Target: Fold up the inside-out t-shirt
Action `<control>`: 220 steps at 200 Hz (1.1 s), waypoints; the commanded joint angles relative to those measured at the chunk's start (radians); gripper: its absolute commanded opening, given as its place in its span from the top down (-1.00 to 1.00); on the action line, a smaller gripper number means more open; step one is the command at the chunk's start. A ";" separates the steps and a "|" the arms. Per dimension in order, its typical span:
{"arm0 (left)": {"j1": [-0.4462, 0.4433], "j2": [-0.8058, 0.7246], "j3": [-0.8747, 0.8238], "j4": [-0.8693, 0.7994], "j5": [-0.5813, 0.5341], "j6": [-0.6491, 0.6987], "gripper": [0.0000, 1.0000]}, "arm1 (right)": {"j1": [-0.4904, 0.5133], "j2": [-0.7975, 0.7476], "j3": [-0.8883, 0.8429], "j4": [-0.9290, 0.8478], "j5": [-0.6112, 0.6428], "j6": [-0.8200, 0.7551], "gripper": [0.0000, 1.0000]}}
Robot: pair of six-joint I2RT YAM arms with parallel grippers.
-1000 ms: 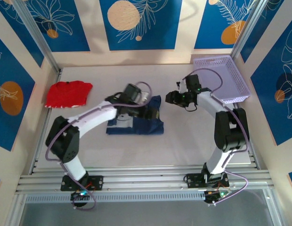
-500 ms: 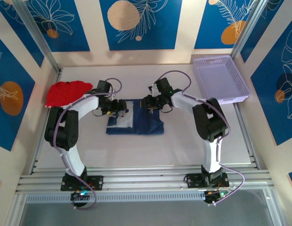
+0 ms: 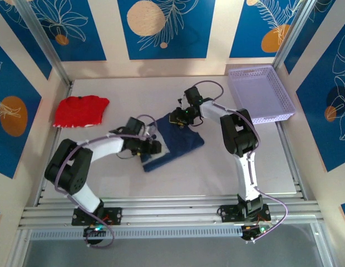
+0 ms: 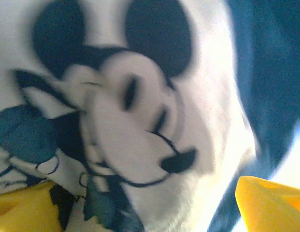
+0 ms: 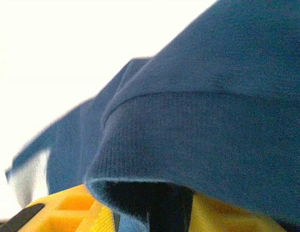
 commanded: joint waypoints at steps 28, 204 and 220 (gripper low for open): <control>-0.220 -0.105 -0.013 0.002 -0.002 -0.106 -0.77 | 0.047 0.031 0.202 -0.153 -0.027 -0.139 0.13; 0.185 0.536 0.835 -0.308 0.075 0.446 -0.77 | -0.219 -0.362 -0.427 -0.016 0.152 -0.057 -0.47; 0.185 0.612 0.921 -0.349 0.089 0.462 -0.77 | -0.226 -0.312 -0.386 -0.034 0.152 -0.062 -0.47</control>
